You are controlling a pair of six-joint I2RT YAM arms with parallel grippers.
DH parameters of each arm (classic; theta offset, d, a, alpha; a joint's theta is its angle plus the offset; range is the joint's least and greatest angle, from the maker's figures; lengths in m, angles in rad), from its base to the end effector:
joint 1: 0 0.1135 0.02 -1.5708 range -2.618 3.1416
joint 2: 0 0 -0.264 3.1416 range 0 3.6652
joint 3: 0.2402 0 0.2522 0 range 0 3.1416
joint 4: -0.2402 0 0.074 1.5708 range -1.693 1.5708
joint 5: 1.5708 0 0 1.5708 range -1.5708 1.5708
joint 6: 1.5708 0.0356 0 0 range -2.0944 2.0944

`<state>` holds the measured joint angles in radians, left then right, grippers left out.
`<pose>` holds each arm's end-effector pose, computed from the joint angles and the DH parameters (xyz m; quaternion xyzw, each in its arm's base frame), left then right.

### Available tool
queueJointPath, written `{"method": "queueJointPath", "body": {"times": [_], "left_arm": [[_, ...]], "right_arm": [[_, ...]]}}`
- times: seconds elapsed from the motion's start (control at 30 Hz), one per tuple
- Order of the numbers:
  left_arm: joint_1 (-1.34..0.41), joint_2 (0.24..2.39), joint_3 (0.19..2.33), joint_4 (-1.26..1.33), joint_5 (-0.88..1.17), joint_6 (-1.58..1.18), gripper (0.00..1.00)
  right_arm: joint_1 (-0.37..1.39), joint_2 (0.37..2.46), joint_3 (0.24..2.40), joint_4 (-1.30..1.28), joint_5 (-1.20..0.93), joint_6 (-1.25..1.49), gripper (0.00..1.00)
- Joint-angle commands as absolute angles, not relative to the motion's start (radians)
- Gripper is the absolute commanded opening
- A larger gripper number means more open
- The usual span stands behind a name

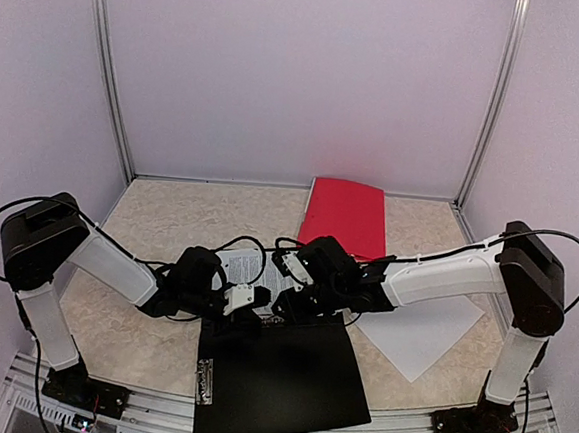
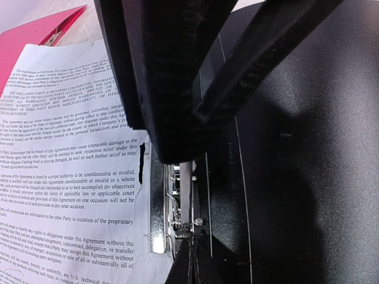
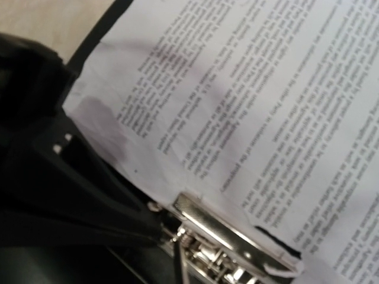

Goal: Put the files into the folder
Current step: Clamp the file at the center of the board.

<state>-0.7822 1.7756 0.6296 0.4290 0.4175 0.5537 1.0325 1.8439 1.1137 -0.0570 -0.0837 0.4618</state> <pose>0.2095 -0.2285 0.1035 0.6189 0.6460 -0.2336 0.3809 0.1979 0.3372 0.1715 -0.2753 0.8816 0.2876 0.2536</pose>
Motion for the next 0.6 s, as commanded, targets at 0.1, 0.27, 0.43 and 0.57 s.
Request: {"method": "queueJointPath", "body": {"times": [0.1, 0.27, 0.43, 0.57], "left_arm": [[-0.773, 1.777, 0.623, 0.345, 0.368, 0.549, 0.0], [-0.773, 1.778, 0.623, 0.344, 0.368, 0.551, 0.0], [-0.773, 1.781, 0.623, 0.343, 0.368, 0.551, 0.0], [-0.773, 1.781, 0.624, 0.341, 0.37, 0.553, 0.0]], "right_arm": [[1.042, 1.859, 1.137, -0.091, -0.063, 0.457, 0.16], [1.042, 1.853, 1.134, -0.103, -0.05, 0.461, 0.04], [1.042, 1.846, 1.123, -0.117, -0.028, 0.473, 0.0], [1.042, 1.847, 1.113, -0.131, -0.011, 0.485, 0.0]]}}
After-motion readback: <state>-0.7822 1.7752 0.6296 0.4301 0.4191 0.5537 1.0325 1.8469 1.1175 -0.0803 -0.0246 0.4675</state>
